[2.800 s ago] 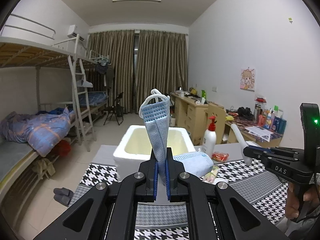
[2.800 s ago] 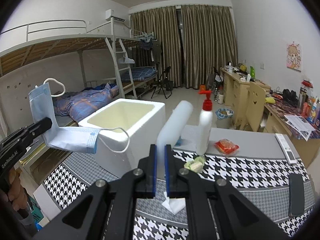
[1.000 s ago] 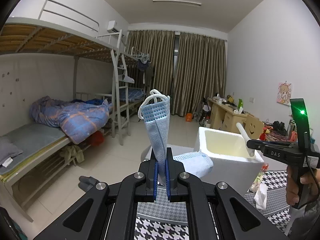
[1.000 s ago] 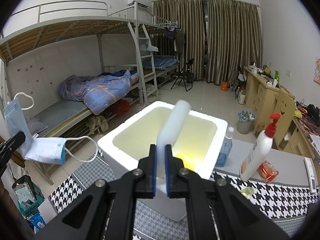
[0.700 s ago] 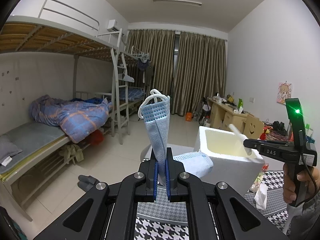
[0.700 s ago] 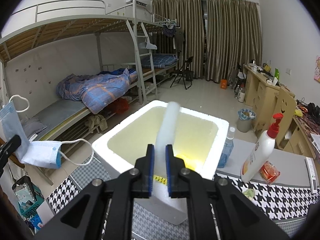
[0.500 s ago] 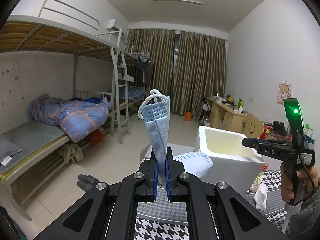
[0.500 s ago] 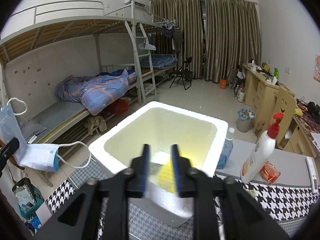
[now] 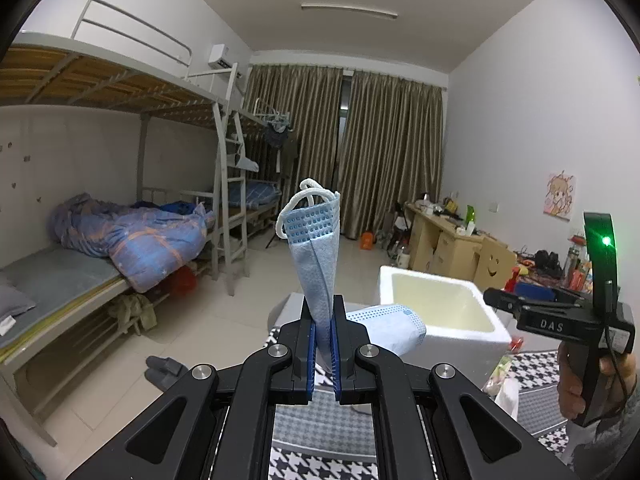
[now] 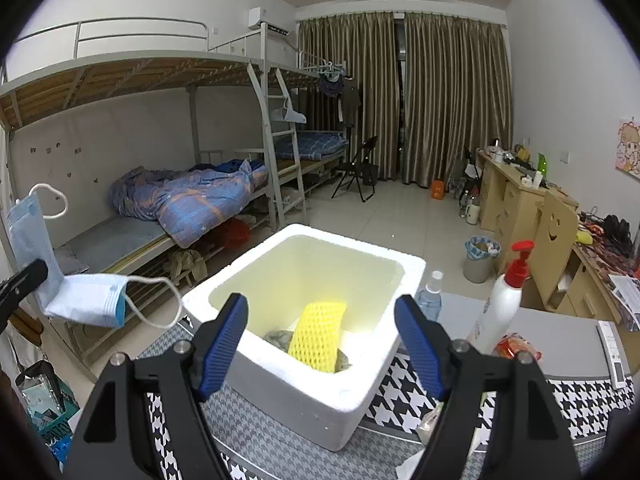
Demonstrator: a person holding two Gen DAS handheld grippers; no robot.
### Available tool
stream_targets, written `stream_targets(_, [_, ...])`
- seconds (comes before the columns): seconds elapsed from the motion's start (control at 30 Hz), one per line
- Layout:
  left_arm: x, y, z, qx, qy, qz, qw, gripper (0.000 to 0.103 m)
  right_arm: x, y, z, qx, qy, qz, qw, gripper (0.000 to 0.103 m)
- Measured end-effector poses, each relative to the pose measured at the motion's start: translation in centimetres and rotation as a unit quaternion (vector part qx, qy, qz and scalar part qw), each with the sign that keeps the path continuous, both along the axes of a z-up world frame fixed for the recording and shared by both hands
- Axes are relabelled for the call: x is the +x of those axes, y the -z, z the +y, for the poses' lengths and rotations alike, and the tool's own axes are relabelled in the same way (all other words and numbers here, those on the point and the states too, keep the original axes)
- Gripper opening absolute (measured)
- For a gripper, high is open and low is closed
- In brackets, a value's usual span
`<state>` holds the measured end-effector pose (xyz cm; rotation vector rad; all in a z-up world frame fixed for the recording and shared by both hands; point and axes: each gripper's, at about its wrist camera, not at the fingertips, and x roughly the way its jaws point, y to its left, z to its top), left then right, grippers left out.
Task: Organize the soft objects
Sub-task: 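Move the mask over the foam box and open the left gripper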
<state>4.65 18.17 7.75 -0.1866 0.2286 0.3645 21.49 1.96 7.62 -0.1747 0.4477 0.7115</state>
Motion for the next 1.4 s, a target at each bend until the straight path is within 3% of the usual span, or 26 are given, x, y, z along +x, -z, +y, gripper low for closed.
stream_targets(0.63, [4.8, -1.5, -2.3, 0.005, 0.068, 0.008, 0.9977, 0.006, -0.8, -0.2, -3.7, 0.013, 0.026, -0.013, 0.999, 0.080])
stream_targets(1.4, [10.0, -2.2, -4.1, 0.010, 0.105, 0.035, 0.9938, 0.006, -0.2, 0.6, -7.5, 0.024, 0.056, -0.007, 0.998, 0.081])
